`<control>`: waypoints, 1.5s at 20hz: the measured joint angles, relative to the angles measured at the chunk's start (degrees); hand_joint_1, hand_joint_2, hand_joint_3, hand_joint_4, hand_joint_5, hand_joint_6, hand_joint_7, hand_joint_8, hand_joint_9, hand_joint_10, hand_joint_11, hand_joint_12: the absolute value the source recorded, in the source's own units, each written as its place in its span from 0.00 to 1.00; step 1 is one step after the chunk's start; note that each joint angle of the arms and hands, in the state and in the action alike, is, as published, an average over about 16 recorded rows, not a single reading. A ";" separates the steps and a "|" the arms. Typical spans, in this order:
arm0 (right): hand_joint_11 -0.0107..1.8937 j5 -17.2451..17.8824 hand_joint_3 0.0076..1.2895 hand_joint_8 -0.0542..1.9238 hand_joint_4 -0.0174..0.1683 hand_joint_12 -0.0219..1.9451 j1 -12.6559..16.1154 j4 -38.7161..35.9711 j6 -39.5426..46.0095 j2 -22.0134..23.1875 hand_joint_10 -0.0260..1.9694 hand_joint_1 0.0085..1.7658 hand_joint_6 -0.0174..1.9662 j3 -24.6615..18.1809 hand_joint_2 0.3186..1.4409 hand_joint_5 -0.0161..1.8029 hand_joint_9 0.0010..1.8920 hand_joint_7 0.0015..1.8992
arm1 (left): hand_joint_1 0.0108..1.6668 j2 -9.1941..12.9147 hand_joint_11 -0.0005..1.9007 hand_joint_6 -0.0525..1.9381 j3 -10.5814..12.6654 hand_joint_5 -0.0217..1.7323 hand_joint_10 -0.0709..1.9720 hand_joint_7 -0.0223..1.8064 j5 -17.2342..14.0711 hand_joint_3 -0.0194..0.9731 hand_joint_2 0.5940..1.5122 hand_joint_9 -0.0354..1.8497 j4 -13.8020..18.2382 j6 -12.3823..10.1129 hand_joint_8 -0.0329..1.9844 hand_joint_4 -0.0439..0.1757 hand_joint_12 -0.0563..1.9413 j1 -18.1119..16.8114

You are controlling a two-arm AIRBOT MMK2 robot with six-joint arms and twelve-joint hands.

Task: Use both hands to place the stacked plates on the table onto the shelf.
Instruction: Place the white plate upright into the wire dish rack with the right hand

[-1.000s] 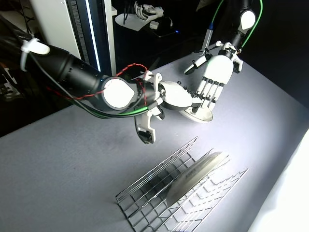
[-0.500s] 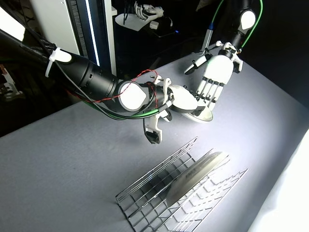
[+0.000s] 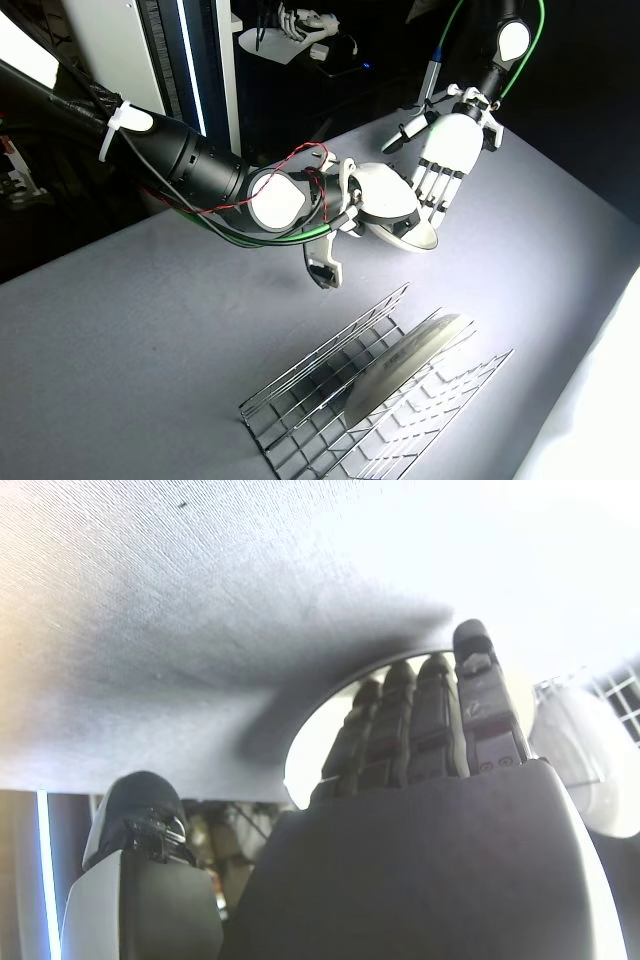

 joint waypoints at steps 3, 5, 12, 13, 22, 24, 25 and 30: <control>0.41 0.43 0.00 0.22 0.07 0.67 0.16 0.38 0.00 0.41 0.37 0.76 0.29 -0.09 0.58 0.43 0.44 0.45 | 0.00 0.82 0.01 0.01 -0.35 0.00 0.01 0.01 -0.48 0.04 0.46 0.01 0.95 -0.20 0.01 0.16 0.04 -1.59; 0.45 0.63 0.00 0.26 0.07 0.66 0.42 0.86 0.02 0.89 0.43 0.76 0.33 -0.27 0.57 0.44 0.45 0.46 | 0.00 1.61 0.01 0.01 -0.59 0.00 0.01 0.01 -0.90 0.04 0.46 0.01 1.55 -0.42 0.01 0.17 0.03 -3.06; 0.50 0.22 0.00 0.31 0.09 0.62 1.87 4.89 0.17 4.14 0.51 0.76 0.39 -2.28 0.55 0.46 0.50 0.50 | 0.00 5.57 0.01 0.02 -1.31 0.01 0.01 0.01 -3.57 0.04 0.46 0.02 3.61 -1.64 0.02 0.19 0.03 -9.43; 0.50 0.10 0.00 0.31 0.09 0.61 2.15 5.76 0.20 4.80 0.51 0.76 0.40 -2.79 0.55 0.47 0.50 0.50 | 0.00 6.24 0.01 0.03 -1.29 0.01 0.01 0.02 -4.08 0.04 0.46 0.03 3.79 -1.93 0.02 0.19 0.03 -10.41; 0.50 -1.01 0.00 0.35 0.09 0.62 4.97 16.26 0.28 11.32 0.52 0.77 0.46 -8.50 0.56 0.53 0.54 0.57 | 0.00 11.45 0.01 0.04 0.35 0.02 0.01 0.02 -8.33 0.04 0.46 0.03 2.77 -5.01 0.02 0.19 0.03 -16.34; 0.50 -1.21 0.00 0.35 0.08 0.63 5.67 19.17 0.31 12.69 0.52 0.77 0.47 -9.79 0.56 0.54 0.54 0.58 | 0.00 12.24 0.01 0.04 0.90 0.02 0.01 0.02 -9.08 0.04 0.46 0.03 2.37 -5.57 0.02 0.19 0.03 -16.99; 0.50 -1.27 0.00 0.35 0.08 0.63 6.07 20.73 0.33 13.33 0.52 0.77 0.48 -10.41 0.56 0.54 0.54 0.58 | 0.00 12.57 0.01 0.04 1.18 0.02 0.01 0.02 -9.39 0.04 0.46 0.03 2.15 -5.81 0.02 0.19 0.03 -17.27; 0.49 -1.64 0.00 0.36 0.09 0.64 8.26 29.61 0.49 16.08 0.53 0.77 0.49 -13.07 0.56 0.55 0.53 0.59 | 0.00 13.60 0.01 0.04 2.40 0.02 0.01 0.02 -10.69 0.04 0.46 0.03 1.02 -6.48 0.02 0.19 0.03 -17.99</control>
